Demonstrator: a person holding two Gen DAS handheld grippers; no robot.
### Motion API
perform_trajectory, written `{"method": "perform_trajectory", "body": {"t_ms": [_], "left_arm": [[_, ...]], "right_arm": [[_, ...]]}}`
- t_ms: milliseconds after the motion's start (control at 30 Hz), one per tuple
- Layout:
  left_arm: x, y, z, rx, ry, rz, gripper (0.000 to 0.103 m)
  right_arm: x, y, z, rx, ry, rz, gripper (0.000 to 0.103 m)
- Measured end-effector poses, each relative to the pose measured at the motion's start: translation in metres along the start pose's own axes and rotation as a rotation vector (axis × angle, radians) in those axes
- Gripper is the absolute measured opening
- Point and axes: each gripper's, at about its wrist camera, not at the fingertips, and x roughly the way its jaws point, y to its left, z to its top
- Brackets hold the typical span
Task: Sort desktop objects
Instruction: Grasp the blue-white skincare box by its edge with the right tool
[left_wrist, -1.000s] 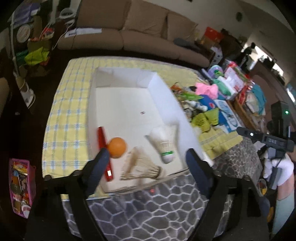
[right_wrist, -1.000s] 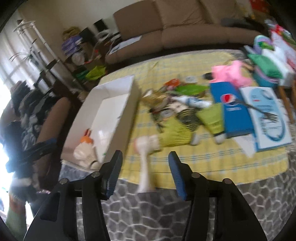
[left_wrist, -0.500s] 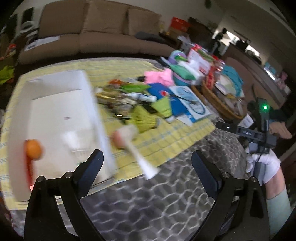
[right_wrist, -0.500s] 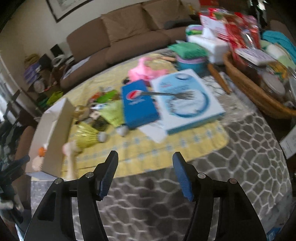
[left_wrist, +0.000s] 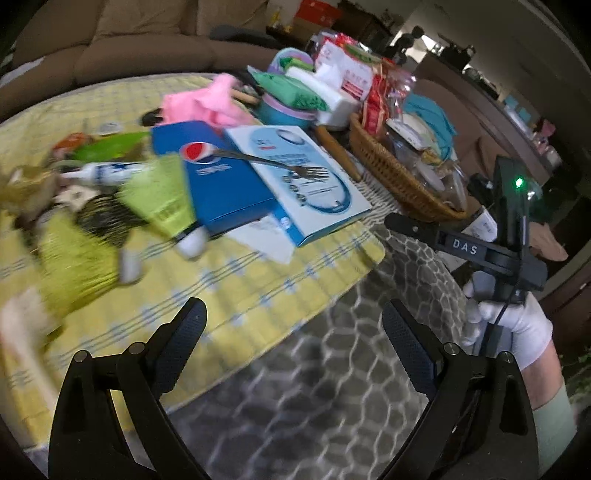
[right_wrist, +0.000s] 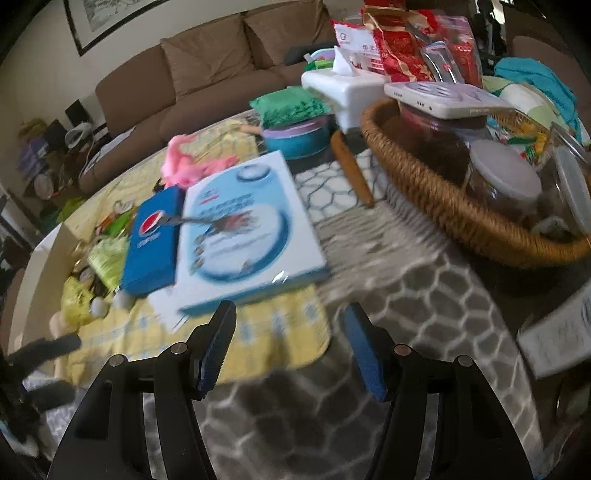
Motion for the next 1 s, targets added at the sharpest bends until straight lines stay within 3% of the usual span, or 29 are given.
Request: {"method": "perform_trajectory", "body": {"t_ms": [400, 567, 667, 867, 1000], "left_arm": [[0.089, -0.013, 0.033, -0.004, 0.031, 0.038, 0.096], [0.101, -0.02, 0.04, 0.024, 0.032, -0.007, 0.096], [0.099, -0.025, 0.041, 0.042, 0.053, -0.031, 0.099], [0.073, -0.015, 0.027, -0.008, 0.04, -0.075, 0.099], [0.044, -0.018, 0.01, 0.021, 0.038, -0.087, 0.099]], "right_arm": [[0.054, -0.027, 0.034, 0.056, 0.018, 0.074, 0.063], [0.06, -0.025, 0.028, 0.079, 0.047, 0.163, 0.052], [0.057, -0.013, 0.02, 0.054, 0.087, 0.213, 0.051], [0.031, 0.008, 0.003, 0.019, 0.105, 0.213, 0.052], [0.012, 0.031, -0.014, -0.016, 0.138, 0.206, 0.053]]}}
